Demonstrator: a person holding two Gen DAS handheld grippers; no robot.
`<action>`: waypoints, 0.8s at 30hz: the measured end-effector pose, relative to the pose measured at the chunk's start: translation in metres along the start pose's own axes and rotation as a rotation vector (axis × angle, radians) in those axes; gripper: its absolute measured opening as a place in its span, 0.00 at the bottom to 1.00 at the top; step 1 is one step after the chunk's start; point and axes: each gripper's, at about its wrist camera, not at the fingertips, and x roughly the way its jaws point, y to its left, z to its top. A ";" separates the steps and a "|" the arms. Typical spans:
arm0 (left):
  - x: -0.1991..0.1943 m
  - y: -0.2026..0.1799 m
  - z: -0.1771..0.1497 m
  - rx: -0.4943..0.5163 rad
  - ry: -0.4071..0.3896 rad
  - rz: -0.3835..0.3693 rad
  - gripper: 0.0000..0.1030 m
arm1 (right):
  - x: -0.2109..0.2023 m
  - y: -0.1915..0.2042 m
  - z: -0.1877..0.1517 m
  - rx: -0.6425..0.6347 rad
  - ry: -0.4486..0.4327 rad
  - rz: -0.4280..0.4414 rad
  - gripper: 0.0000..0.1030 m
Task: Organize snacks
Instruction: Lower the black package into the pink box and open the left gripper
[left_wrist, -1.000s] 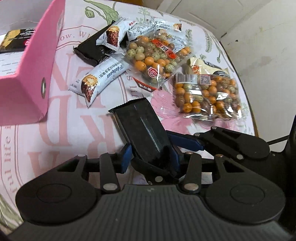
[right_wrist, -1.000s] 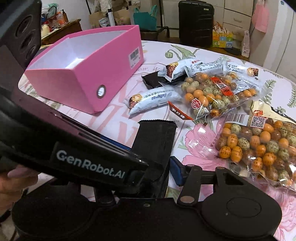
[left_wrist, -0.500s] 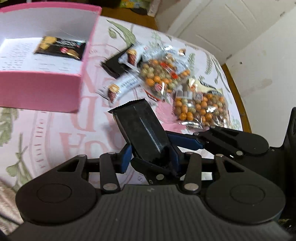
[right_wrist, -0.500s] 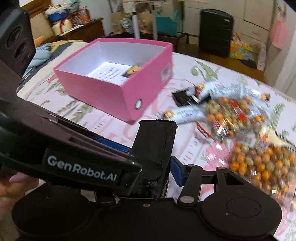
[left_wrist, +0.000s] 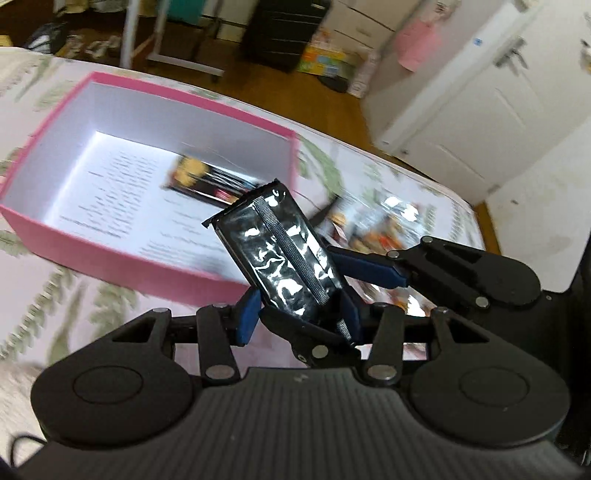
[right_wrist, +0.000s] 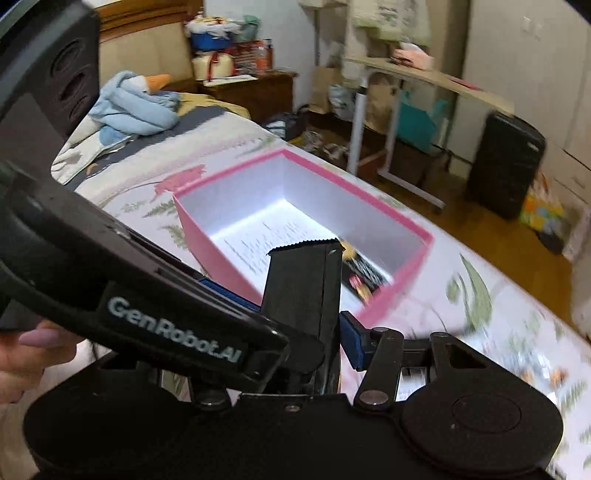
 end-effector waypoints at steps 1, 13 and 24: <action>0.003 0.005 0.007 -0.013 -0.001 0.021 0.44 | 0.008 -0.002 0.006 -0.024 -0.001 0.008 0.56; 0.077 0.079 0.061 -0.224 0.080 0.067 0.45 | 0.107 -0.023 0.046 -0.226 0.088 0.080 0.54; 0.113 0.090 0.055 -0.266 0.114 0.144 0.52 | 0.125 -0.018 0.037 -0.472 0.105 0.028 0.54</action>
